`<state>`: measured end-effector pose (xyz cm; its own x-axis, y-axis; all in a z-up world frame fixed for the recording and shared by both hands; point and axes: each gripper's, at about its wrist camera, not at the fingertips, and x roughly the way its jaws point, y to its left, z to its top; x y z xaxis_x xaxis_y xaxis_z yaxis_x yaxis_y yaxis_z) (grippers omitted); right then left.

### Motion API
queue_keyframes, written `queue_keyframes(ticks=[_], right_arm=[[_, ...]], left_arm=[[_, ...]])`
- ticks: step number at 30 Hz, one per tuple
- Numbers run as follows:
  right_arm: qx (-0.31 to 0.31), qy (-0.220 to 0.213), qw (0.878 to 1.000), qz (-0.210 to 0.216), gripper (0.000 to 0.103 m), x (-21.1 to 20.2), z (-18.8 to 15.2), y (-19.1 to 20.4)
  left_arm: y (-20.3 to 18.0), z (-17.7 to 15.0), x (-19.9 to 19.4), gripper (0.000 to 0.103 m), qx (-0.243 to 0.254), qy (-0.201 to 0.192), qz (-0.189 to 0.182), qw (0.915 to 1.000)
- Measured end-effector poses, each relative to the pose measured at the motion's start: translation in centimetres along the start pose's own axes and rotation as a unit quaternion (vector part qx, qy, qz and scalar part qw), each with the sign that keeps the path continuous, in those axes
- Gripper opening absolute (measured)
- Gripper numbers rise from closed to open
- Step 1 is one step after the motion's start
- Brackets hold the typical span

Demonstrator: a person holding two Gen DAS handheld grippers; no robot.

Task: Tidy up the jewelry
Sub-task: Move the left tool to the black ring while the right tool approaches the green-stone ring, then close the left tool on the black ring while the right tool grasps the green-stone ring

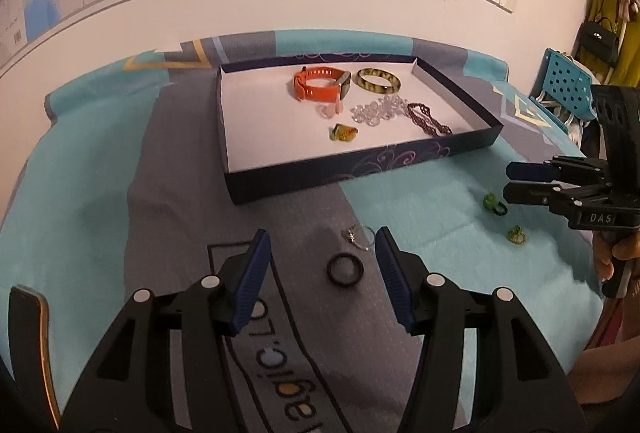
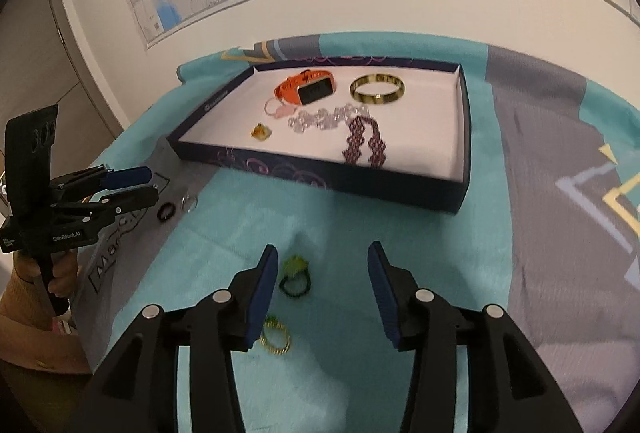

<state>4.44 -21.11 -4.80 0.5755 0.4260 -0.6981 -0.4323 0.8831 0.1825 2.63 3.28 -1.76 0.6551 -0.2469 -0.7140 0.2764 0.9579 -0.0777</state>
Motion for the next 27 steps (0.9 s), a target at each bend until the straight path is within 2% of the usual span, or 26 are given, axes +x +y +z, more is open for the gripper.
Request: queue_keyframes(ticks=[9, 15, 23, 25, 27], right_arm=[[-0.003, 0.006, 1.000, -0.003, 0.048, 0.2, -1.1, 0.8], [-0.026, 0.008, 1.000, -0.011, 0.048, 0.8, -1.0, 2.1], [-0.039, 0.012, 0.999, -0.016, 0.047, 1.7, -0.4, 2.8], [-0.044, 0.014, 0.999, -0.023, 0.045, 1.9, -0.3, 3.1], [-0.049, 0.016, 0.998, -0.025, 0.039, 2.0, -0.3, 3.2]], left_arm=[[-0.8, -1.3, 0.0, 0.052, 0.016, 0.014, -0.004, 0.9998], [-1.3, -1.4, 0.9, 0.047, 0.021, 0.032, -0.002, 0.9993], [-2.0, -1.2, 1.5, 0.040, 0.034, 0.036, 0.002, 0.9988], [-2.0, -1.1, 1.5, 0.037, 0.035, 0.036, 0.005, 0.9987], [-2.0, -1.1, 1.5, 0.032, 0.033, 0.037, 0.006, 0.9988]])
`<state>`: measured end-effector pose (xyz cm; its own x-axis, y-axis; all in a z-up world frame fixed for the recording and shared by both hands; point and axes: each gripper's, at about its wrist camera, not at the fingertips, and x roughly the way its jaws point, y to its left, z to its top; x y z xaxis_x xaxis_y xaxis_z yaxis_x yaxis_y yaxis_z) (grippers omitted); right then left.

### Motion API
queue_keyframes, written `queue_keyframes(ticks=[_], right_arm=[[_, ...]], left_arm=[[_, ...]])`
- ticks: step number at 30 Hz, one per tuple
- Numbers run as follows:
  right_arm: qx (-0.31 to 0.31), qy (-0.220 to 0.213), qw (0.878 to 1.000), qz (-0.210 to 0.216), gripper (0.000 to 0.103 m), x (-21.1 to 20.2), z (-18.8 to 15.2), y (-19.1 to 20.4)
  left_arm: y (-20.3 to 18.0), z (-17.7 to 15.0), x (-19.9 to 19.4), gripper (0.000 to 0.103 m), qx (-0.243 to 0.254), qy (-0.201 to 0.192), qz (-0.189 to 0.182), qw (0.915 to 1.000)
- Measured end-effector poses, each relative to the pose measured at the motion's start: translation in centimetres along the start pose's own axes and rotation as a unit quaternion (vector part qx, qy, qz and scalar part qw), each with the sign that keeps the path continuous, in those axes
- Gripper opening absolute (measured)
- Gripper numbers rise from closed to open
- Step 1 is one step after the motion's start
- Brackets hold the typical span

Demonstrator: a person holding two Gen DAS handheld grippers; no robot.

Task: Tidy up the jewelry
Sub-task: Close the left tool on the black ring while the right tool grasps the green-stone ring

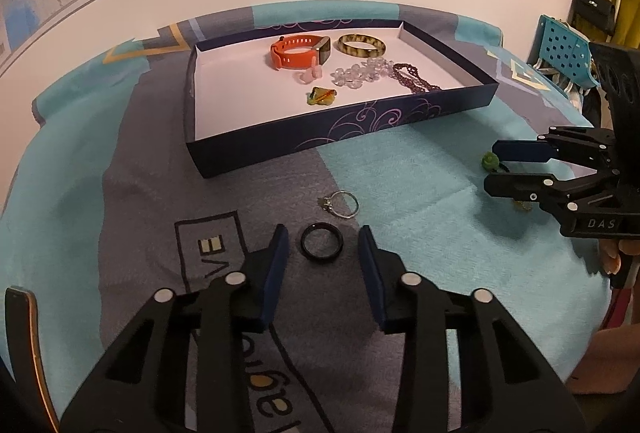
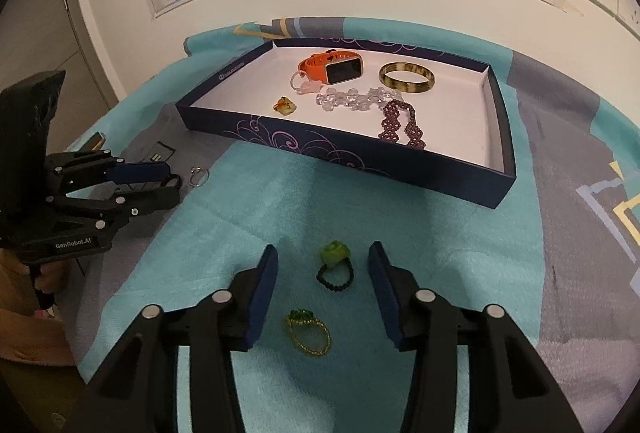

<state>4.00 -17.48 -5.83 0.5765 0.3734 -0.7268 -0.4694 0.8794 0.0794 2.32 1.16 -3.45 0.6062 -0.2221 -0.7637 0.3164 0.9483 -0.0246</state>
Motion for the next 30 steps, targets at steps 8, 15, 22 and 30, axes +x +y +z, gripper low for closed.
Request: queue_keyframes(ticks=[8, 15, 22, 30], right_arm=[[0.000, 0.001, 1.000, -0.008, 0.027, -0.1, 0.0, -0.3], [0.010, -0.002, 1.000, -0.006, 0.015, -0.1, 0.1, -0.9], [0.031, -0.013, 0.999, 0.011, 0.014, -0.6, 0.1, -1.4], [0.047, -0.031, 0.998, 0.031, 0.014, -1.5, 0.5, -1.7]], left_arm=[[-0.2, -0.1, -0.1, 0.023, 0.008, -0.002, 0.005, 1.0000], [-0.2, -0.1, -0.2, 0.022, 0.000, -0.004, 0.000, 1.0000], [-0.1, -0.1, -0.4, 0.022, -0.008, -0.007, -0.013, 0.9999], [0.0, 0.2, -1.1, 0.023, -0.013, -0.018, -0.023, 0.9995]])
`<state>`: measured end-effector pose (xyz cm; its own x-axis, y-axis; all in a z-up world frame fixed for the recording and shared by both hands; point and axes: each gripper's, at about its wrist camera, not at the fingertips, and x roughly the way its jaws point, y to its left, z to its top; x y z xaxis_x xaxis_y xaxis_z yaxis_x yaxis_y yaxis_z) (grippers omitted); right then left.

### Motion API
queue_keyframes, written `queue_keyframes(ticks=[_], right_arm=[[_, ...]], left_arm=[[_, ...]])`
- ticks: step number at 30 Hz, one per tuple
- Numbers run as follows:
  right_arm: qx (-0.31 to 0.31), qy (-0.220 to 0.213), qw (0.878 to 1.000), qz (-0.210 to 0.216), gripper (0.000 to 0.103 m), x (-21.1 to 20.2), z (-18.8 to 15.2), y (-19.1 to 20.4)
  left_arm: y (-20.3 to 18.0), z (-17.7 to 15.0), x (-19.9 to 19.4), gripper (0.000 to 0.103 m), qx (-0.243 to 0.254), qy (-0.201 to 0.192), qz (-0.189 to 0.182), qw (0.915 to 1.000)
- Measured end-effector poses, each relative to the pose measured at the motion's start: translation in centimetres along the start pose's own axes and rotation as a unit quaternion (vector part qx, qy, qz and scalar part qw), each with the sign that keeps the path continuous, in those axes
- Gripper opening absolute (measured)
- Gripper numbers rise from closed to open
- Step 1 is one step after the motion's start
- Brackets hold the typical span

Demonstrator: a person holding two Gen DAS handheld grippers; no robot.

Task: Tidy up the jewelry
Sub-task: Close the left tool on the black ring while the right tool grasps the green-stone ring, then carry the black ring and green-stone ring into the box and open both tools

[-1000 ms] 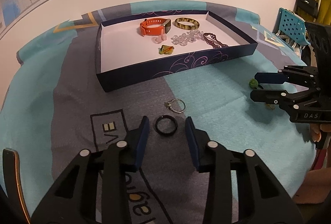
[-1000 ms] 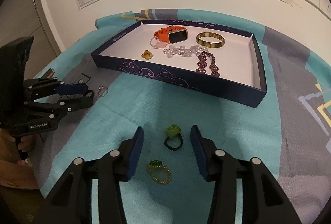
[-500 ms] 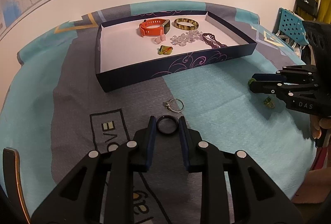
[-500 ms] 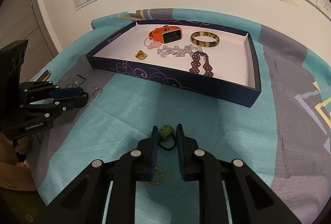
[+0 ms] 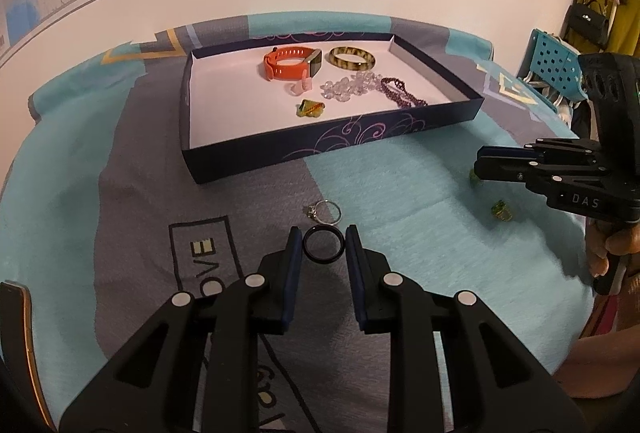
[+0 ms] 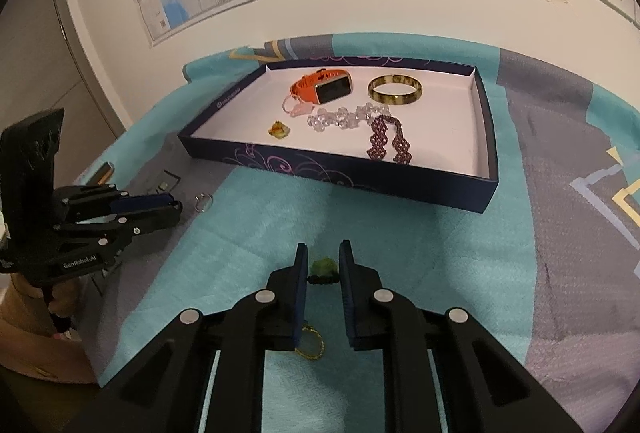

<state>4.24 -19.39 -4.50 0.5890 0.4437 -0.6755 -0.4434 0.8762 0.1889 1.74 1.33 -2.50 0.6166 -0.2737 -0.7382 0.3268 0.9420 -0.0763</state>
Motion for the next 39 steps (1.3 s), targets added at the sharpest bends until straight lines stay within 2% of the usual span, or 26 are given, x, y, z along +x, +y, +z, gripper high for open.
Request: queue_keyframes(ticks=[39], right_arm=[[0.022, -0.037, 0.999, 0.030, 0.014, -1.6, 1.6, -0.4]], left_arm=[[-1.6, 2.1, -1.0, 0.023, 0.008, -0.033, -0.022, 0.9992]])
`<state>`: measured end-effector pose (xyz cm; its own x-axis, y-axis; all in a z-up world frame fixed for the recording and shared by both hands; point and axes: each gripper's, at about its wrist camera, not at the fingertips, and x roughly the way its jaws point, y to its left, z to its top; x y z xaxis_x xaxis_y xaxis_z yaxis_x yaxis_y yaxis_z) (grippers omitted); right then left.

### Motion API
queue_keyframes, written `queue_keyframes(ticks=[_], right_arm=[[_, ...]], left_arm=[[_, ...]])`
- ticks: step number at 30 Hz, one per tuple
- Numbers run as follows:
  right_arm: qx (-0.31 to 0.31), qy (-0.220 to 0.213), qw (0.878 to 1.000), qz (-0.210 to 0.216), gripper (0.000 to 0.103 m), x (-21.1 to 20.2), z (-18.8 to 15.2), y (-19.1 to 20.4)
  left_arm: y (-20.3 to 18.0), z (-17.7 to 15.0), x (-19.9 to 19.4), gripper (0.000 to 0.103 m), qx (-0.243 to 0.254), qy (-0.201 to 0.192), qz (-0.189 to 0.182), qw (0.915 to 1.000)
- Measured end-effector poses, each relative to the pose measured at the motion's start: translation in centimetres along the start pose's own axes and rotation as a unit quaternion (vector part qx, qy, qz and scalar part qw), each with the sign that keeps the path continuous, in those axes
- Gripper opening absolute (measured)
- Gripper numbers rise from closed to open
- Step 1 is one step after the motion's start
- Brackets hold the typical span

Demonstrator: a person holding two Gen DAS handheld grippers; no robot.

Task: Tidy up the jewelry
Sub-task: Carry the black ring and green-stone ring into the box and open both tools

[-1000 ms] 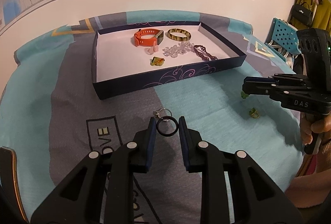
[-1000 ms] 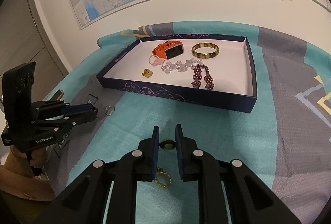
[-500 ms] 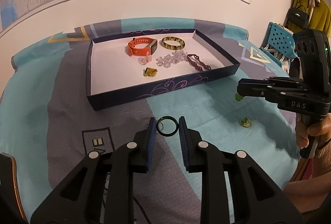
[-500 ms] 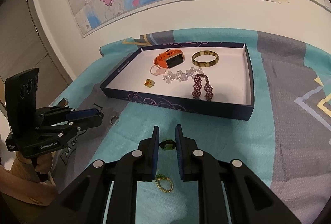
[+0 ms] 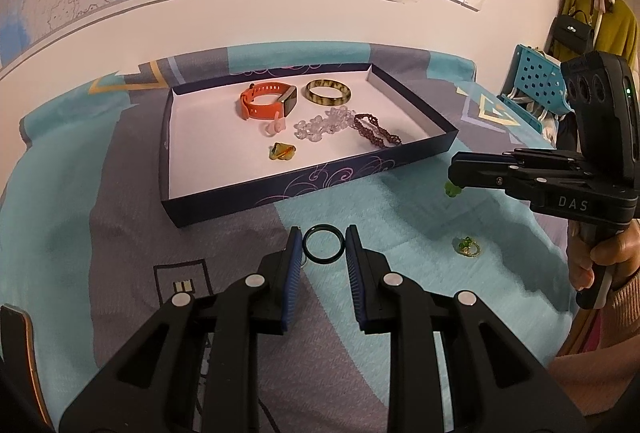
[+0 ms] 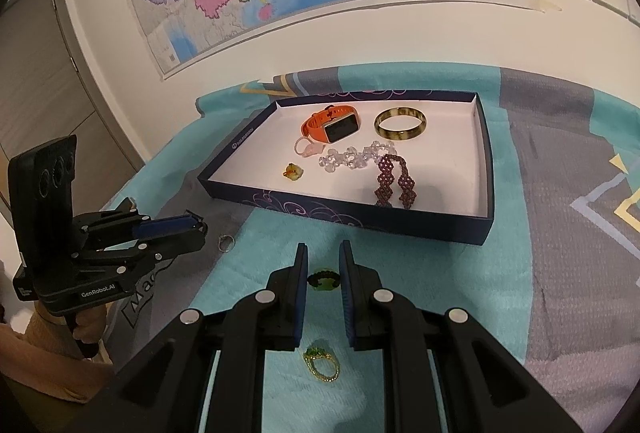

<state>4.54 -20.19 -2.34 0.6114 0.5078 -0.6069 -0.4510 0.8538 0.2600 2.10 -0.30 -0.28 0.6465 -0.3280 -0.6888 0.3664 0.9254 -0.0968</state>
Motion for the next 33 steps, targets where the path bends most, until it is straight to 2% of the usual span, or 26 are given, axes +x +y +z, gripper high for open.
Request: queue_keyframes(ticks=[14, 33], right_arm=[[-0.006, -0.011, 1.000, -0.001, 0.014, -0.4, 1.1, -0.1], [-0.017, -0.027, 0.999, 0.004, 0.014, 0.2, 4.5, -0.4]], left_arm=[[-0.1, 1.1, -0.3, 0.023, 0.004, -0.014, 0.004, 0.9999], [0.5, 3.9, 0.7, 0.023, 0.006, -0.029, 0.007, 0.9995]])
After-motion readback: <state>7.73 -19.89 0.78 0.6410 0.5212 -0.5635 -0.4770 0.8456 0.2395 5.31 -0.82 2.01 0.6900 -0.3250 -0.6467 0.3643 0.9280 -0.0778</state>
